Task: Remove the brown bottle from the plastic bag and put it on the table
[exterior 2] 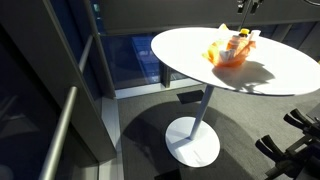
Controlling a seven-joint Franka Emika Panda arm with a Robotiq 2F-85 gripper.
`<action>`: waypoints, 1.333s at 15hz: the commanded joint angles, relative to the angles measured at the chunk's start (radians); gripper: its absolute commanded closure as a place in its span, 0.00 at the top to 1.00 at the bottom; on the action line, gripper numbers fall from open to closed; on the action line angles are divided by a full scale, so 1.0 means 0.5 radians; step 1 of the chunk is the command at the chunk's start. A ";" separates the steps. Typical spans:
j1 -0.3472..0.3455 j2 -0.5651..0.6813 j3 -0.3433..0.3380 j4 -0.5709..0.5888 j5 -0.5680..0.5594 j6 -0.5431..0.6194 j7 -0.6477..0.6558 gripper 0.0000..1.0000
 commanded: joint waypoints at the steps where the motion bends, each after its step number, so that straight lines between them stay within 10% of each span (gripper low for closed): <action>1: 0.065 -0.183 -0.014 -0.155 -0.064 -0.088 0.053 1.00; 20: 0.311 -1.114 -0.030 -1.076 -0.326 -0.044 0.371 1.00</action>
